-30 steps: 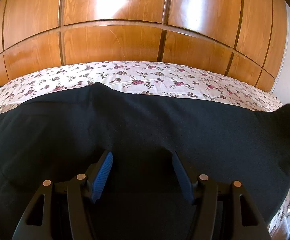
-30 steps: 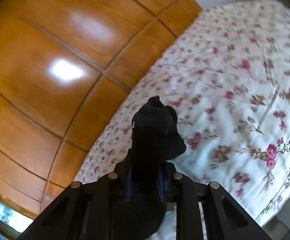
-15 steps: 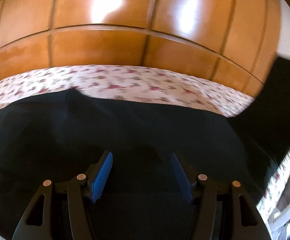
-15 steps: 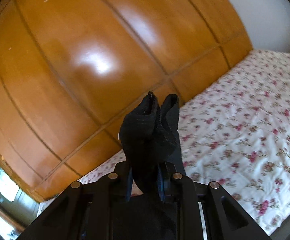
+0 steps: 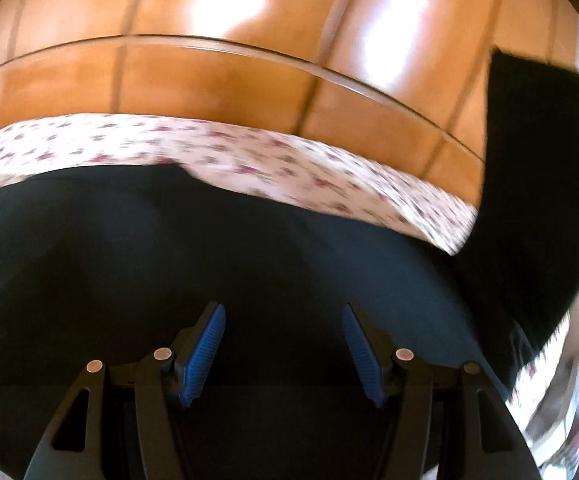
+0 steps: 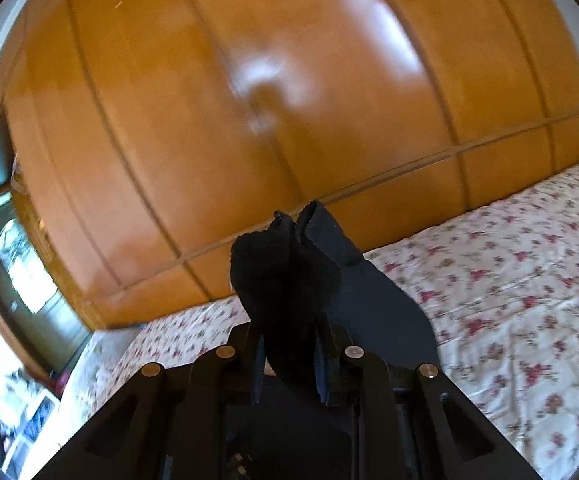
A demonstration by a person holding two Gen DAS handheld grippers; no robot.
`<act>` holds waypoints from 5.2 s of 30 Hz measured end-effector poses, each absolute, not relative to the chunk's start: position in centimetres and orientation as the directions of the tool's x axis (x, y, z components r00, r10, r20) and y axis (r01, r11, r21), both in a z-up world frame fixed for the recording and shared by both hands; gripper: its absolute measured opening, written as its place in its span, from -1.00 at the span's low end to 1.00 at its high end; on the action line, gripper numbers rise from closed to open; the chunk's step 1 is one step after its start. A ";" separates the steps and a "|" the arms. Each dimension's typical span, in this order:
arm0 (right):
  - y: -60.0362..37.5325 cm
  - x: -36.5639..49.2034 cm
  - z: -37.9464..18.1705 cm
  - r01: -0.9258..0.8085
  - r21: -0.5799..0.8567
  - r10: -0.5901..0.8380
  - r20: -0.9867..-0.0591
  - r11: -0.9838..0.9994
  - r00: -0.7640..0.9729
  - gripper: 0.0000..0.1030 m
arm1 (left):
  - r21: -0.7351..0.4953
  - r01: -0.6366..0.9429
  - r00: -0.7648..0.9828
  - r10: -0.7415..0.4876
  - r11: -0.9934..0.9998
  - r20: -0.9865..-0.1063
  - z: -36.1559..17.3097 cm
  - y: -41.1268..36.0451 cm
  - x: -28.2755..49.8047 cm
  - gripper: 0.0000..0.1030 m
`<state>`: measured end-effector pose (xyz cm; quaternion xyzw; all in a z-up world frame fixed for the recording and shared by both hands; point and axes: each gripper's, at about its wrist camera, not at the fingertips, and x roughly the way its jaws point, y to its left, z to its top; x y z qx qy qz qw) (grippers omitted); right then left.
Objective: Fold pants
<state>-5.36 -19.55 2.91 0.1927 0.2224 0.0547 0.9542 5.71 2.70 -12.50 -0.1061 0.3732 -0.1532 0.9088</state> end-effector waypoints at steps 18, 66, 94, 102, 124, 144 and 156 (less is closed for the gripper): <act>-8.0 -0.7 -8.5 -0.245 0.203 0.317 -0.640 0.948 0.700 -0.61 | -0.500 0.161 0.714 -0.451 0.851 -0.536 -14.6 8.7 5.5 0.19; -21.3 -7.6 -13.9 0.003 0.184 0.140 -0.757 0.983 0.639 -1.00 | -0.617 0.125 0.547 -0.573 0.777 -0.611 -15.0 6.3 6.5 -0.62; -20.8 3.3 -9.9 -0.020 -0.019 0.000 -0.729 1.000 0.684 -0.91 | -0.395 0.218 0.672 -0.431 0.893 -0.602 -14.4 4.1 4.8 -0.48; -20.5 3.0 -12.2 0.025 -0.115 -0.097 -0.683 0.993 0.724 -1.00 | -0.395 0.223 0.674 -0.433 0.892 -0.598 -14.6 4.1 4.9 -0.46; -13.3 -1.4 -13.0 -0.159 0.056 0.153 -0.694 0.986 0.704 -0.73 | -0.432 0.123 0.657 -0.400 0.893 -0.639 -12.9 6.3 3.6 0.05; -14.1 -2.4 -13.8 -0.178 0.098 0.200 -0.614 0.979 0.764 -0.72 | -0.590 -0.397 0.847 0.033 0.703 -0.531 -10.5 23.2 -5.3 0.18; -14.0 -2.7 -13.8 -0.176 0.104 0.203 -0.606 0.979 0.769 -0.72 | -0.758 -0.434 0.835 -0.099 0.486 -0.542 -15.6 28.2 -5.3 0.30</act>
